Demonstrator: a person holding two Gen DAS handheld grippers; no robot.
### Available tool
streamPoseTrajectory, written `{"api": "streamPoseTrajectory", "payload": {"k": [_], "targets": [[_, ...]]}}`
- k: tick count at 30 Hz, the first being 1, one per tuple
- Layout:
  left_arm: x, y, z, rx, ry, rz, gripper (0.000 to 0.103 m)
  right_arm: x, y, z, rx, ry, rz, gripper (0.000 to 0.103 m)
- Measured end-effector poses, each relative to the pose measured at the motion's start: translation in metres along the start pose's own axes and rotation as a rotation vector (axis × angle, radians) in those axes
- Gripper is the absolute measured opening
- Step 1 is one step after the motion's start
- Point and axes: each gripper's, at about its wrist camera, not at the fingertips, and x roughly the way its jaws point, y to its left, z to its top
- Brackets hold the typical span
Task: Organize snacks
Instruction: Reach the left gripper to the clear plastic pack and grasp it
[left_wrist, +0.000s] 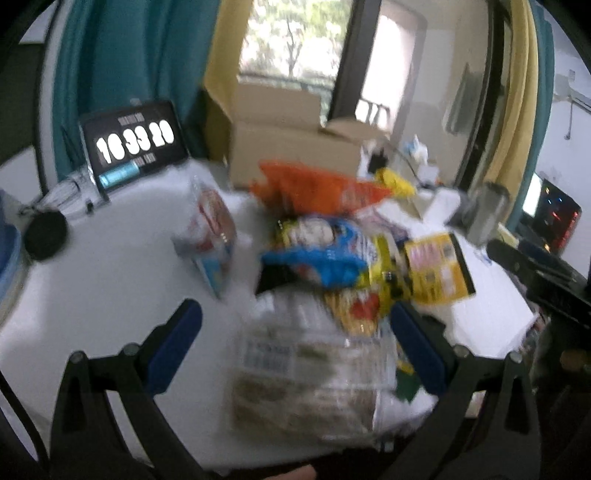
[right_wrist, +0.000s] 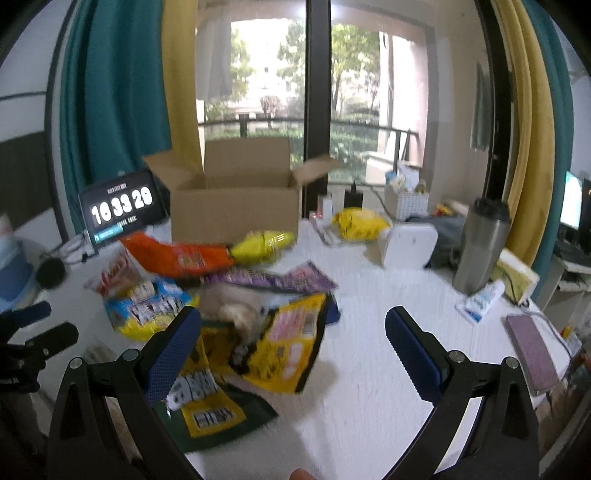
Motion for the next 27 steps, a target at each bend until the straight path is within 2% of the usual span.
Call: {"api": "streamPoseTrajectory", "payload": {"k": [4,7,11,14,18,23,25,26,27], "targets": [[0.018,-0.002,-0.014,0.013,0.097,-0.008,0.103,0.015,-0.006,-0.015,0.01,0.062,-0.017,0.102],[0.023,0.006,-0.022,-0.011,0.123,0.011,0.103,0.027,-0.012,-0.026,0.027,0.103,-0.008,0.102],[0.018,0.014,-0.028,-0.042,0.121,0.01,0.103,0.035,-0.004,-0.039,0.024,0.145,0.076,0.102],[0.023,0.021,-0.033,-0.074,0.155,-0.026,0.103,0.039,0.013,-0.047,0.034,0.213,0.216,0.102],[0.036,0.027,-0.038,-0.104,0.217,-0.086,0.103,0.041,0.038,-0.057,-0.015,0.252,0.271,0.096],[0.036,0.02,-0.038,-0.04,0.204,-0.108,0.102,0.041,0.044,-0.057,-0.015,0.254,0.262,0.095],[0.038,0.015,-0.039,-0.019,0.207,-0.126,0.101,0.043,0.044,-0.058,-0.01,0.267,0.288,0.089],[0.039,0.013,-0.038,-0.009,0.206,-0.128,0.098,0.044,0.047,-0.06,-0.018,0.277,0.299,0.086],[0.041,0.011,-0.038,0.0,0.207,-0.133,0.091,0.048,0.048,-0.061,-0.029,0.291,0.305,0.084]]}}
